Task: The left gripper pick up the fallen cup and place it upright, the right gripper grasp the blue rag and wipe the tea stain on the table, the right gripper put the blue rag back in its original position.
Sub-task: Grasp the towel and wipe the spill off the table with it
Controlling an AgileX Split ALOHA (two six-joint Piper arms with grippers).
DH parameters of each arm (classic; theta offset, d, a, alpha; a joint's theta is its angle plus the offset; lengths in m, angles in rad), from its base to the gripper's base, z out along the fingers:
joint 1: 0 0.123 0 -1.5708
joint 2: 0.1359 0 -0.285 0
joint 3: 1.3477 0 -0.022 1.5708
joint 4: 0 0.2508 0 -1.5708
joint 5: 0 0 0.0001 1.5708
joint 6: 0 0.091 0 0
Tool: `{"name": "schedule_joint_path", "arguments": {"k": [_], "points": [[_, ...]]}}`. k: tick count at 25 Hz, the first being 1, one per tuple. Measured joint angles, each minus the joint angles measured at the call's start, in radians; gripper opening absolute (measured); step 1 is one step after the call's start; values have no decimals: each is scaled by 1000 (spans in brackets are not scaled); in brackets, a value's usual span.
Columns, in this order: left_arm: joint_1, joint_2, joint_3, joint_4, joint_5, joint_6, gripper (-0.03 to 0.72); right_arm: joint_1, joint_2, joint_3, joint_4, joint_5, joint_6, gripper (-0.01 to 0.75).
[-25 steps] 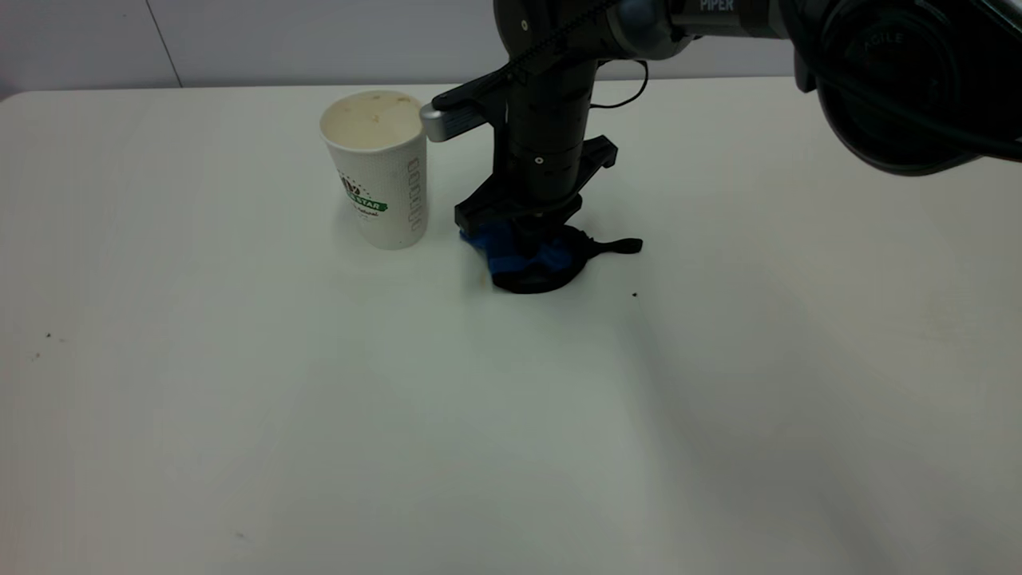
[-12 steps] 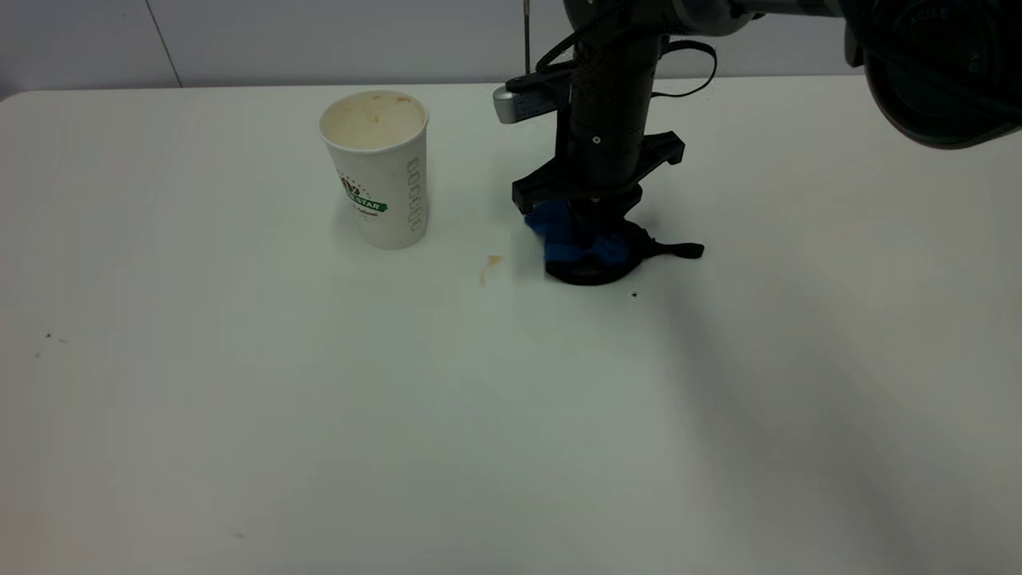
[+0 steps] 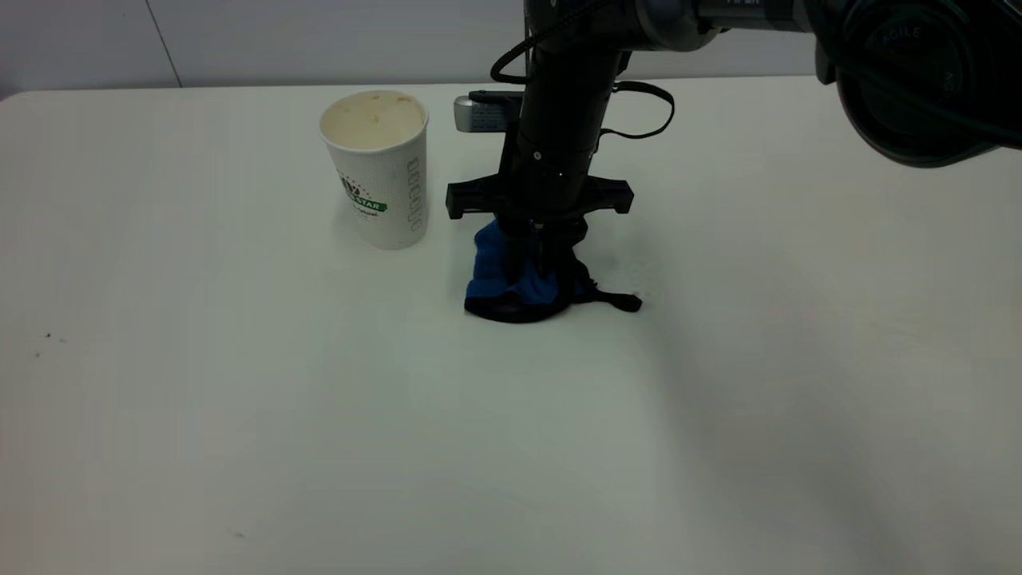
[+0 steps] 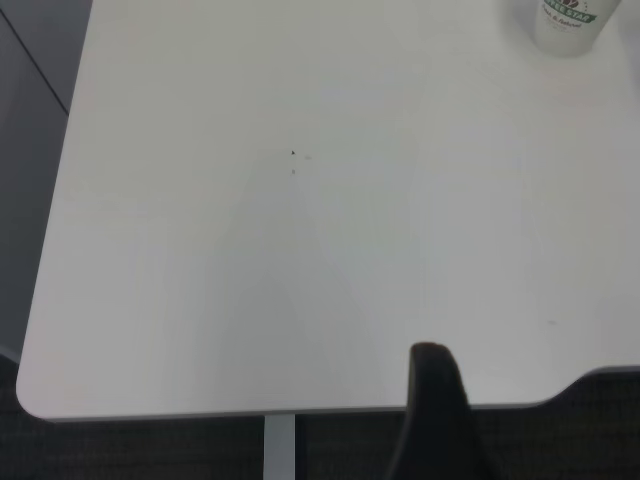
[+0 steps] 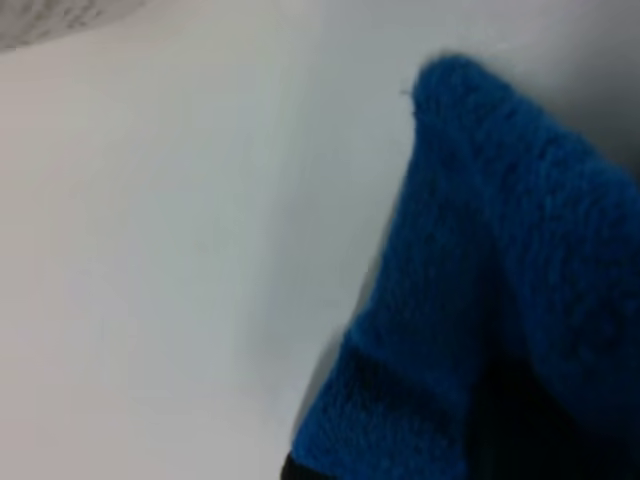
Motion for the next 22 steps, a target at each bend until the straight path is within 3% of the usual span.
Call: {"name": "schedule_joint_path", "arguments": {"k": [15, 19, 22], "points": [[0, 0, 0, 0, 0, 1, 535, -4, 25, -3, 27, -286, 157, 296], [0, 0, 0, 0, 0, 1, 535, -56, 25, -4, -29, -281, 203, 296], [0, 0, 0, 0, 0, 1, 535, -125, 19, -8, -48, -193, 193, 296]]}}
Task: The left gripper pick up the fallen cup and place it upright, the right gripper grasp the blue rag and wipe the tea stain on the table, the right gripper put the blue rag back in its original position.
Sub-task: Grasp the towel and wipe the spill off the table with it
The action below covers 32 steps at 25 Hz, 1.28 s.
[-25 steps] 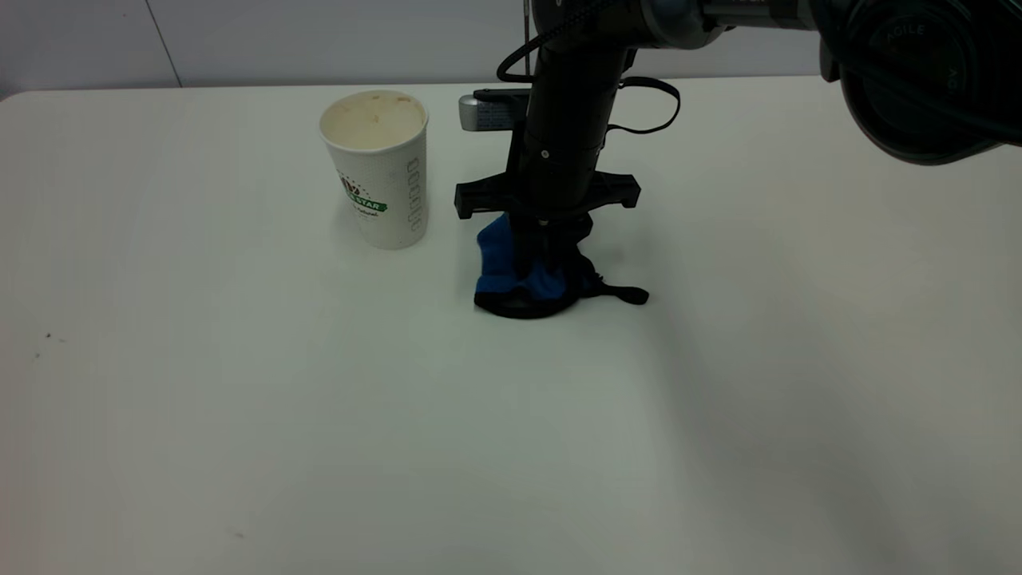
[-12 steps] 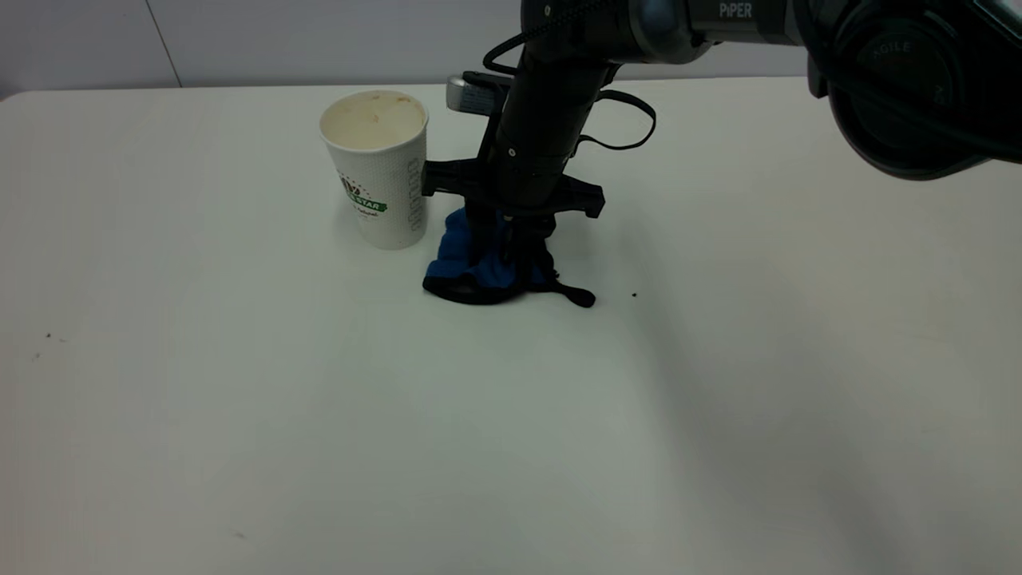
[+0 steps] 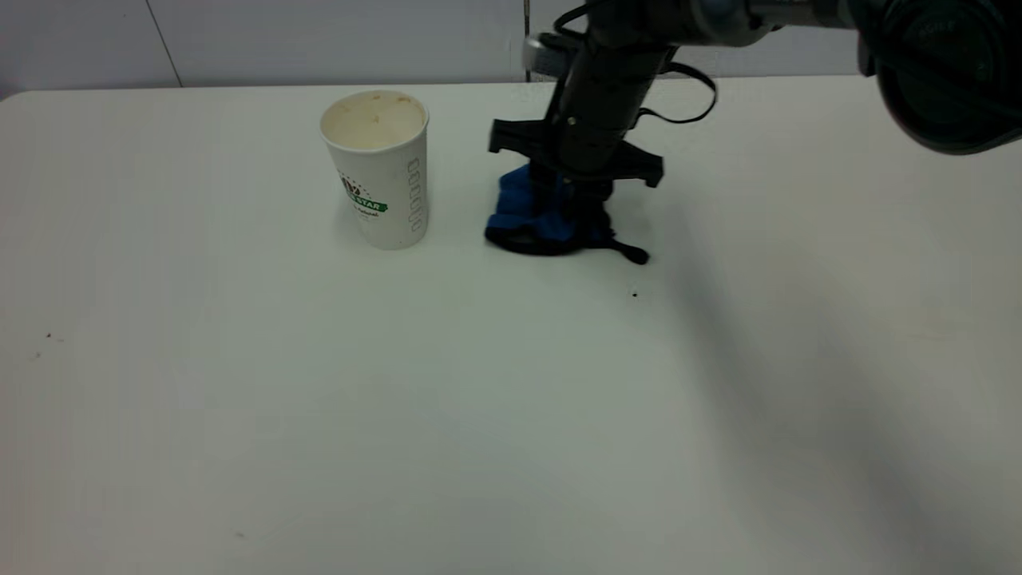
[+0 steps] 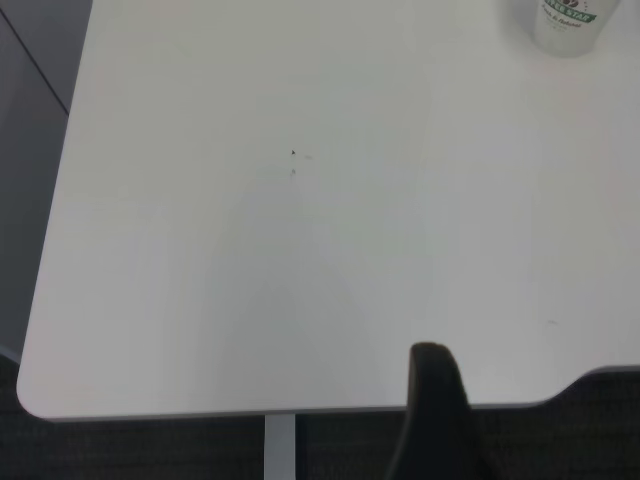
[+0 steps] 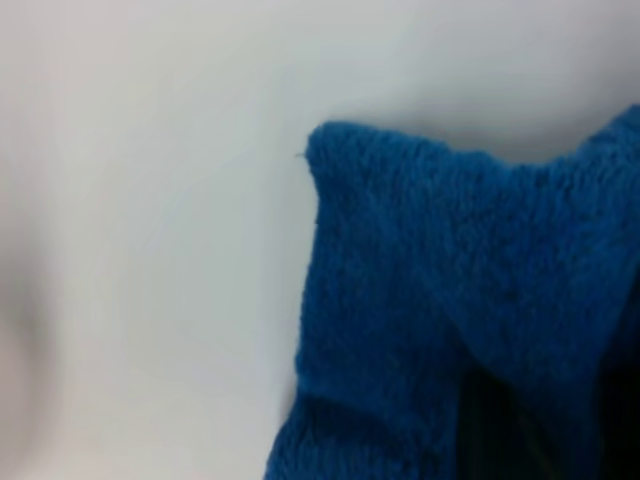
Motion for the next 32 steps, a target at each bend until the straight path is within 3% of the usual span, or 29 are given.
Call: {"name": "schedule_joint_path", "arguments": {"k": [10, 16, 21, 24, 28, 32], "points": [[0, 0, 0, 0, 0, 0, 535, -200, -23, 0, -146, 338, -146, 296], [0, 0, 0, 0, 0, 0, 535, -278, -26, 2, -182, 372, -200, 296], [0, 0, 0, 0, 0, 0, 535, -291, -34, 3, -196, 375, -212, 311], [0, 0, 0, 0, 0, 0, 535, -291, -40, 4, -192, 376, -214, 405], [0, 0, 0, 0, 0, -1, 535, -291, -76, 5, -164, 377, -240, 663], [0, 0, 0, 0, 0, -1, 535, -291, -158, 5, -100, 379, -264, 726]]}}
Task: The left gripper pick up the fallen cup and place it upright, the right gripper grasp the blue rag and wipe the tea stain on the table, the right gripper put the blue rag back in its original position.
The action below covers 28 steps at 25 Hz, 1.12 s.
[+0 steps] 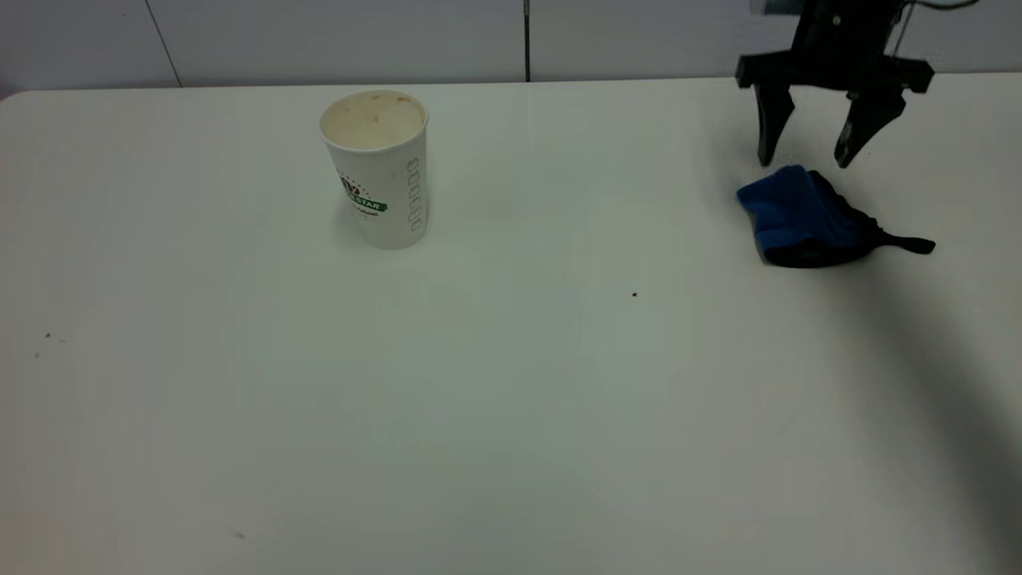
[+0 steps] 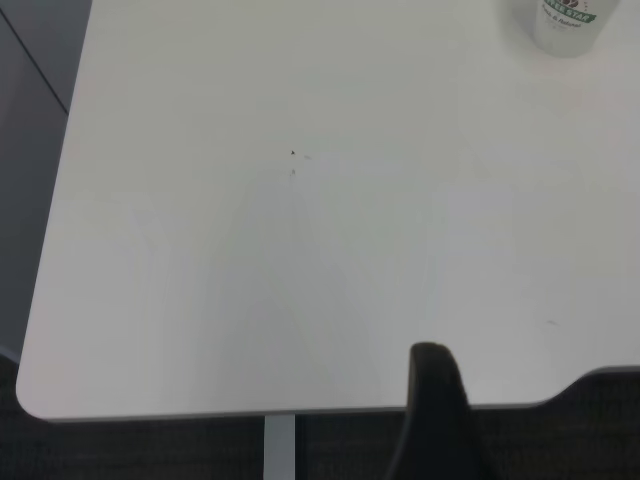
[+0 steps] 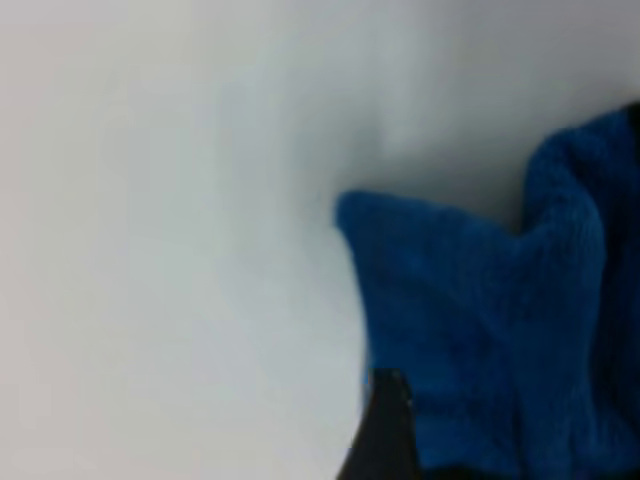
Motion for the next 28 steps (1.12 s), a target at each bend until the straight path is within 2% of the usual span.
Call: {"name": "schedule_joint_path", "arguments": {"k": [8, 12, 22, 28], "points": [[0, 0, 0, 0, 0, 0, 535, 15, -298, 37, 87, 10, -99, 729], [0, 0, 0, 0, 0, 0, 535, 41, -505, 170, 87, 12, -163, 729], [0, 0, 0, 0, 0, 1, 535, 63, -1154, 823, 76, 24, -199, 727], [0, 0, 0, 0, 0, 1, 535, 63, -1455, 1134, 72, 24, -206, 722]]}}
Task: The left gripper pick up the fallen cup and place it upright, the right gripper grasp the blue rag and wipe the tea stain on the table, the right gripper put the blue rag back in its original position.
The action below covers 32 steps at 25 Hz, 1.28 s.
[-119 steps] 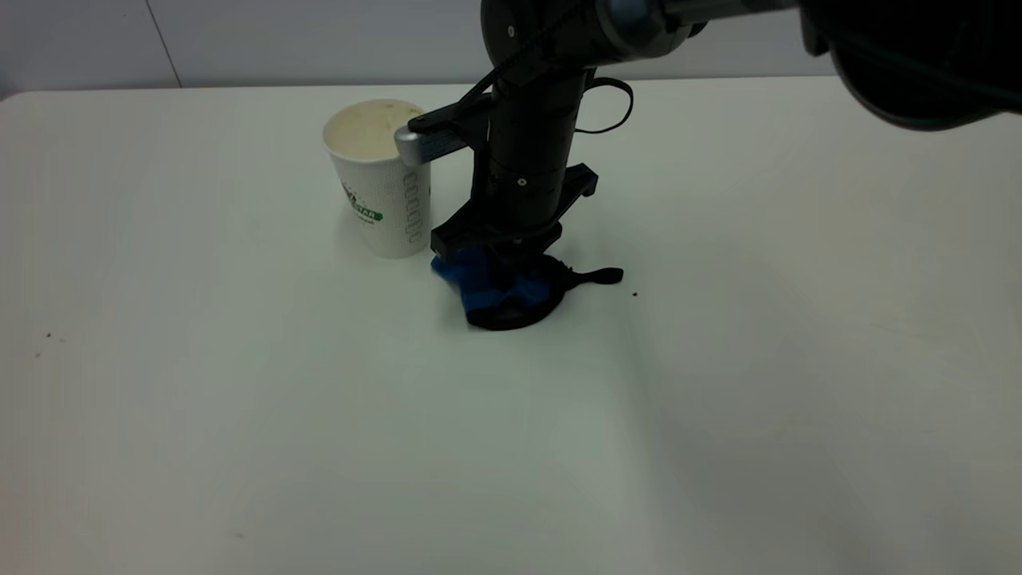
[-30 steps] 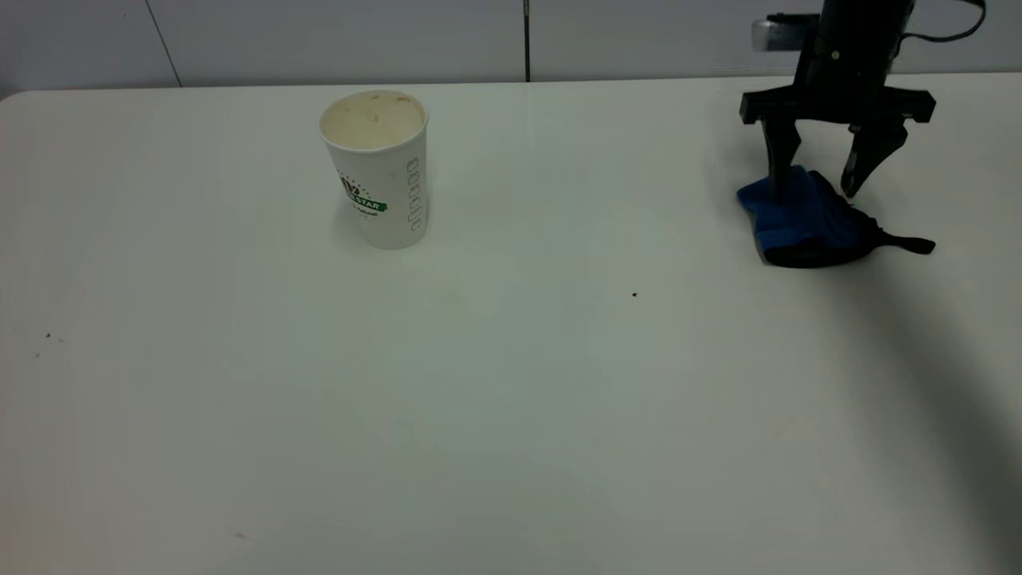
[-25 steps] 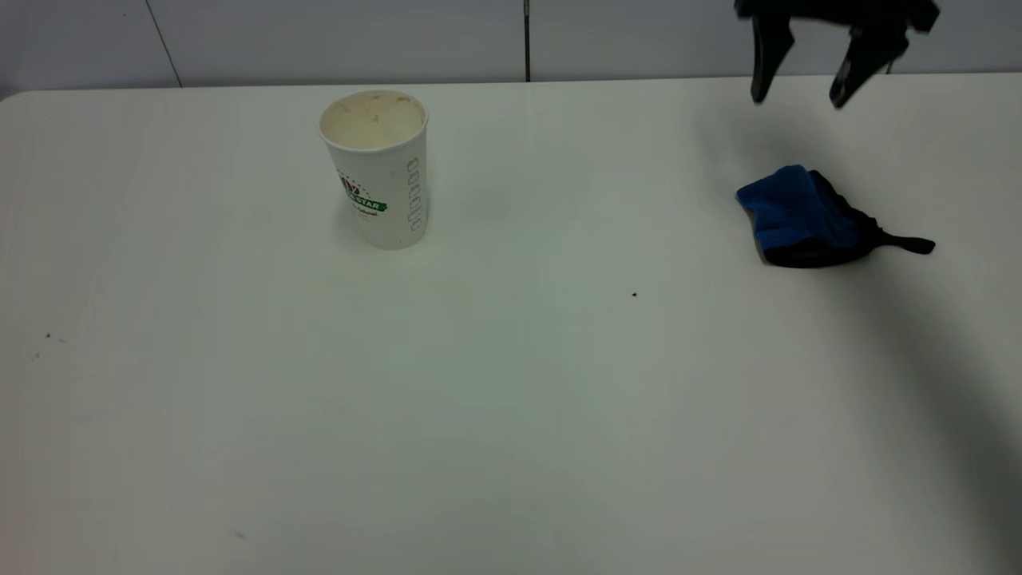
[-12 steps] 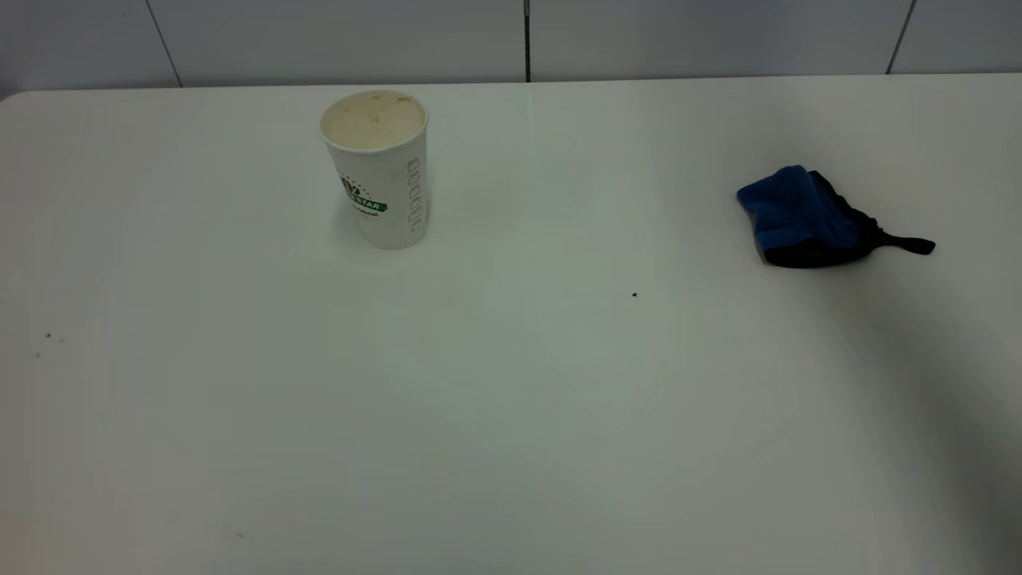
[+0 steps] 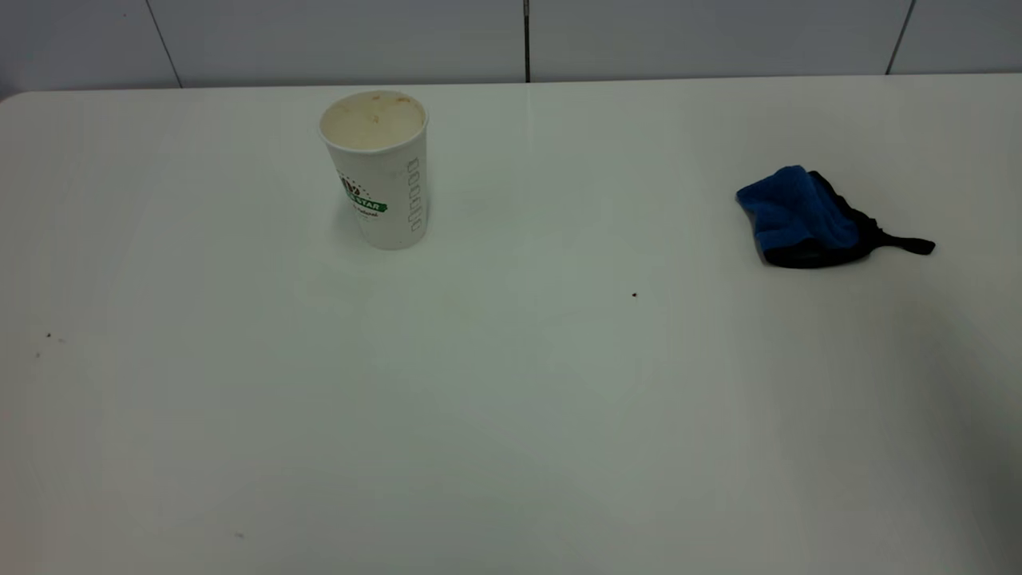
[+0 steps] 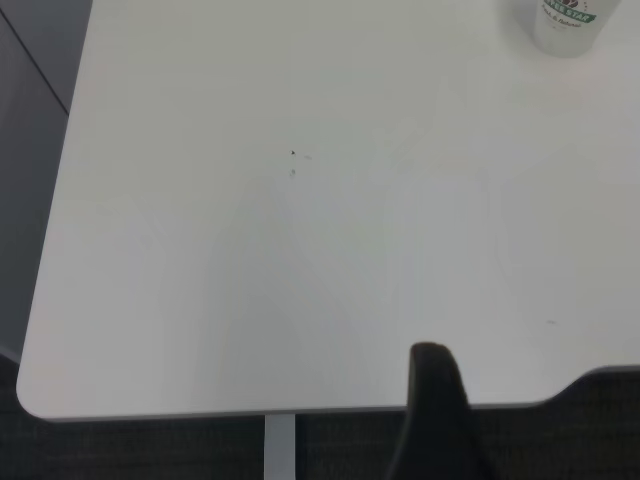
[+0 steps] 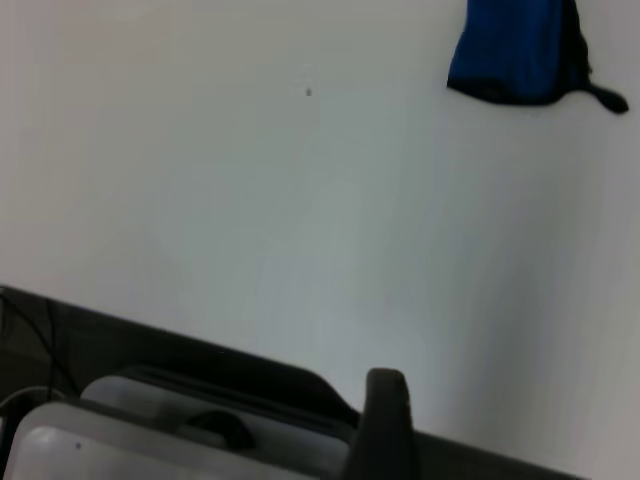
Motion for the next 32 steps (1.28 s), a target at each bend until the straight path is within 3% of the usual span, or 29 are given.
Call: {"name": "schedule_joint_path", "arguments": {"k": [9, 15, 19, 24, 32], "points": [[0, 0, 0, 0, 0, 0, 535, 0, -268, 401, -7, -3, -27, 693], [0, 0, 0, 0, 0, 0, 535, 0, -607, 616, -46, 0, -27, 677], [0, 0, 0, 0, 0, 0, 535, -17, -839, 711, -73, -39, -27, 670], [0, 0, 0, 0, 0, 0, 535, -105, -1071, 806, -73, -80, 19, 666], [0, 0, 0, 0, 0, -1, 535, -142, -1213, 851, -77, -117, 36, 659]]}}
